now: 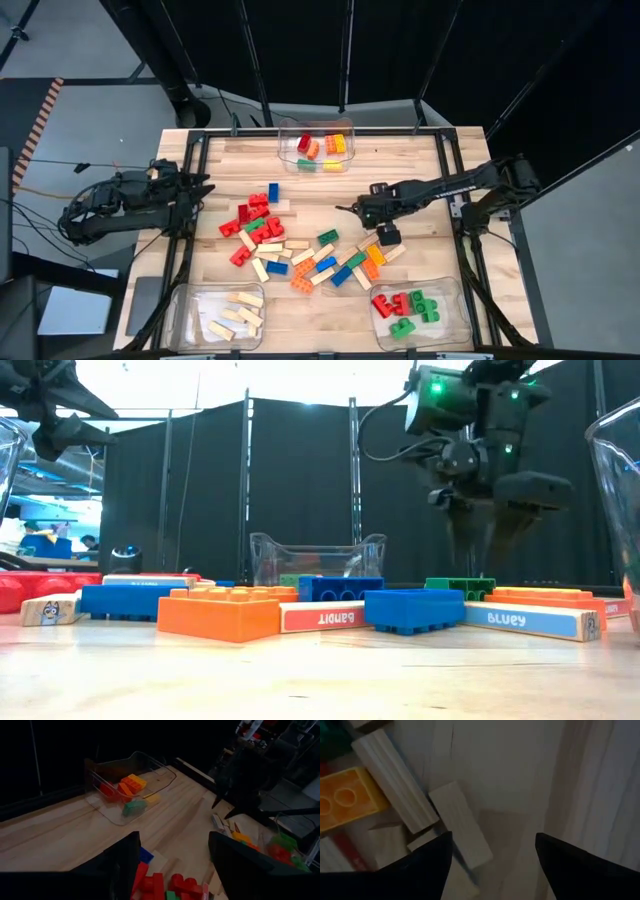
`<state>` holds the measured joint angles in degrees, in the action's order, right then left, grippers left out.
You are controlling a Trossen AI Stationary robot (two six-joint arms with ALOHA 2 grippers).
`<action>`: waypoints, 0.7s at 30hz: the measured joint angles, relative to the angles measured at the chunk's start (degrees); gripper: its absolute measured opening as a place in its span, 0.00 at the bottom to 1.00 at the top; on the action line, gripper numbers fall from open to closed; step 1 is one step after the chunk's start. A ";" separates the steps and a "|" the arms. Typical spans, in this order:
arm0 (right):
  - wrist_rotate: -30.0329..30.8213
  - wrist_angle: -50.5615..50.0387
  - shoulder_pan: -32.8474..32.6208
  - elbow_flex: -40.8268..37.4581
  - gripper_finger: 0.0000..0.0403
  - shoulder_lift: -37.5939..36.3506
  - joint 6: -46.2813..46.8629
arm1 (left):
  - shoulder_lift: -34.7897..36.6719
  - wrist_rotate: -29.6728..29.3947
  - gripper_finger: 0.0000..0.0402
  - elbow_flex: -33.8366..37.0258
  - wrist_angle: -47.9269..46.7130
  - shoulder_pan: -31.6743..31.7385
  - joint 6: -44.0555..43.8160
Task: Sort blocks by size
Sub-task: Put the white block into the bottom left transparent bin
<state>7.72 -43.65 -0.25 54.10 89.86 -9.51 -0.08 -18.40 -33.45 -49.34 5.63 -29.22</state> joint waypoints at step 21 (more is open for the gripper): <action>-2.35 11.26 1.12 -6.68 0.73 -0.04 -4.09 | 0.00 -1.72 0.61 0.00 -1.38 0.00 -1.55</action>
<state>5.37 -32.39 0.86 47.43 89.82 -13.60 -0.08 -20.12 -33.45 -50.73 5.63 -30.77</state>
